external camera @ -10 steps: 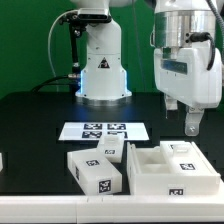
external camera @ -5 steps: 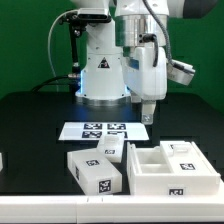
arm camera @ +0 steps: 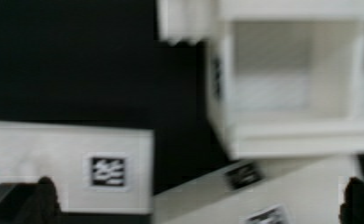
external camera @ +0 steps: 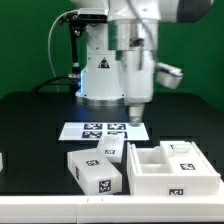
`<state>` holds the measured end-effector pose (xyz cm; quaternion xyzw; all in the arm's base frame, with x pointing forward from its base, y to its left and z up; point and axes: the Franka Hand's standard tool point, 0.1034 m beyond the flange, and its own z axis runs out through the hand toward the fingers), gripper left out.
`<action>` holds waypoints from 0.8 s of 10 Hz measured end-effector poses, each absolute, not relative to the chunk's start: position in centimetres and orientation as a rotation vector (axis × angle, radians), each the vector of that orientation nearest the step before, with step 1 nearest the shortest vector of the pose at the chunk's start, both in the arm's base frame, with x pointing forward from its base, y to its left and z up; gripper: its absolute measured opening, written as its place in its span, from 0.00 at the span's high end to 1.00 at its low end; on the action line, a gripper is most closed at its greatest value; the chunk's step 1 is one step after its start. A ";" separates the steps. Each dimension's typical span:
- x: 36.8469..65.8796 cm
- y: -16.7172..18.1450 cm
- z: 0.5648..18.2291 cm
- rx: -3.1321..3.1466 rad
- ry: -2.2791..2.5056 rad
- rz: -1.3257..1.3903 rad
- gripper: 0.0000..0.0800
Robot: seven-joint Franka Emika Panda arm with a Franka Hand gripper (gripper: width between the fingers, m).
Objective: Assemble cabinet
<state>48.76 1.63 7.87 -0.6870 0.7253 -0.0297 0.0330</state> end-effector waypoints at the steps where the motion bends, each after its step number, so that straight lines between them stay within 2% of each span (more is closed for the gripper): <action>1: 47.3 0.6 6.9 -2.091 2.274 -0.088 0.00; 4: 45.6 -0.7 4.3 -2.095 2.332 -0.122 0.00; 8: 44.2 0.3 1.8 -2.141 2.351 -0.115 0.00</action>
Offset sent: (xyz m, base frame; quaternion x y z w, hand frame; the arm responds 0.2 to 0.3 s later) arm -0.0157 -0.0025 -0.0300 0.0175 0.0164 0.0128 0.9996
